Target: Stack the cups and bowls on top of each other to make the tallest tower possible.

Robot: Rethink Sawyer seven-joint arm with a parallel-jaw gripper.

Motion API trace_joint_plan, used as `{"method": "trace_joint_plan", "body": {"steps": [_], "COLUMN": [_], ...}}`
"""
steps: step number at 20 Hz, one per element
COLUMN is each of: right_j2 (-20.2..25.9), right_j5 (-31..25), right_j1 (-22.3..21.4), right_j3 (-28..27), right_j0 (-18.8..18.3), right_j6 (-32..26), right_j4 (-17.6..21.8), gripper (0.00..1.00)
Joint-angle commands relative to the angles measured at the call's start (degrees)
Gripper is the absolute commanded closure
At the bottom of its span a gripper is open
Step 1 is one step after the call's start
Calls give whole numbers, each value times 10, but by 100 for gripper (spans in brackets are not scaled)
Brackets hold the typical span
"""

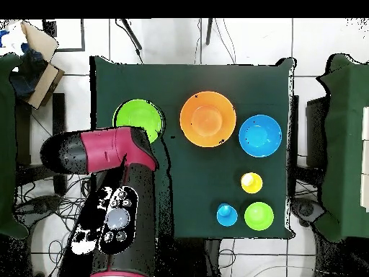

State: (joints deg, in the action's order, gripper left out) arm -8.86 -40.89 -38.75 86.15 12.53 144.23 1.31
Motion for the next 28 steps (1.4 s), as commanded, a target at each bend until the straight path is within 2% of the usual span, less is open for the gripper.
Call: {"method": "trace_joint_plan", "body": {"steps": [1, 4, 7, 10, 13, 14, 16, 24, 28], "right_j2": [58, 55, 63, 90, 103, 124, 135, 144, 133], "right_j5": [24, -5, 2, 3, -8, -12, -10, -28, -31], "right_j1": [76, 85, 91, 98, 92, 85, 81, 67, 66], "right_j3": [-17, -23, -13, 0, 9, 23, 30, 32, 32], "right_j0": [-7, 6, 8, -7, -13, -25, -29, -34, -28], "right_j6": [-24, -26, -25, -39, -44, -52, -52, -38, -22], "right_j4": [38, 39, 33, 15, 7, -8, -11, -4, 4], "gripper": [0, 0, 0, 0, 0, 0, 0, 0, 0]}}
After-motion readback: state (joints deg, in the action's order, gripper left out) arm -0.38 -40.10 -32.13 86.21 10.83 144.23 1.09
